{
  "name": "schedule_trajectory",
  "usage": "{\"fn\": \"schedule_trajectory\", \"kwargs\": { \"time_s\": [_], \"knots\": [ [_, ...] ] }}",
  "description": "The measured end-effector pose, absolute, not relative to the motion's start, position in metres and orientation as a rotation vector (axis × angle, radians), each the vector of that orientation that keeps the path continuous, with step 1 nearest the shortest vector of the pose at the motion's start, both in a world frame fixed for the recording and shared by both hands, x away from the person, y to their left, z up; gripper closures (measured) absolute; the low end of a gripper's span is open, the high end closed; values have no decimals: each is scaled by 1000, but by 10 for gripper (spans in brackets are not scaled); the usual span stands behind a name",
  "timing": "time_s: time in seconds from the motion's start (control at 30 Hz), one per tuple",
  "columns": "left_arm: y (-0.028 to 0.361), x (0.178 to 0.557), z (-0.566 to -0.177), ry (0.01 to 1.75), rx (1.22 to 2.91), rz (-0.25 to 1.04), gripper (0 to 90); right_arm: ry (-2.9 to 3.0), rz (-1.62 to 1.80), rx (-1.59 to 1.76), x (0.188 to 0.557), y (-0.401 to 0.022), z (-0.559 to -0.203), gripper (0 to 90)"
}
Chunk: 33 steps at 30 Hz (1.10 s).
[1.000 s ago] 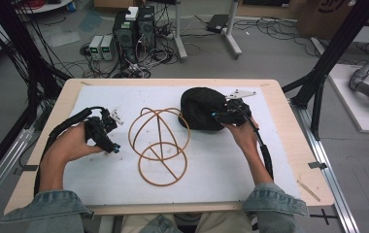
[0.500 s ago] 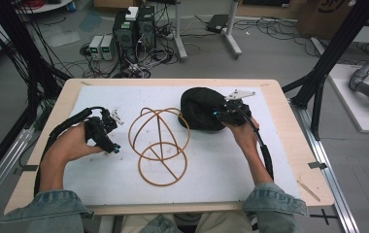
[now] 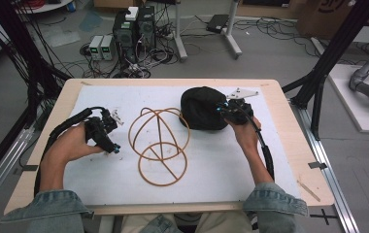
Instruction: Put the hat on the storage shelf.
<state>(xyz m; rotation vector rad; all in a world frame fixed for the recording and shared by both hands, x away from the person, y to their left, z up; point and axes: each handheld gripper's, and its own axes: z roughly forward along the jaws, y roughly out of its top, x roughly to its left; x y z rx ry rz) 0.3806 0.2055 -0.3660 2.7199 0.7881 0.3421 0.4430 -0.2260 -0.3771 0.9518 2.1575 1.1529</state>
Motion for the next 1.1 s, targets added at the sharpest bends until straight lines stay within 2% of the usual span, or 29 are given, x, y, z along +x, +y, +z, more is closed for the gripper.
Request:
{"fn": "schedule_trajectory", "kwargs": {
  "time_s": [0.03,0.33,1.1],
  "knots": [
    [205,381,-366,789,2719,342,272,2148,1172,965,443,-227,-376,875],
    [207,382,-366,789,2715,342,272,2086,1268,1026,445,-234,-373,895],
    [205,384,-367,779,2733,330,272,1836,1652,1228,445,-264,-354,900]
  ]
}}
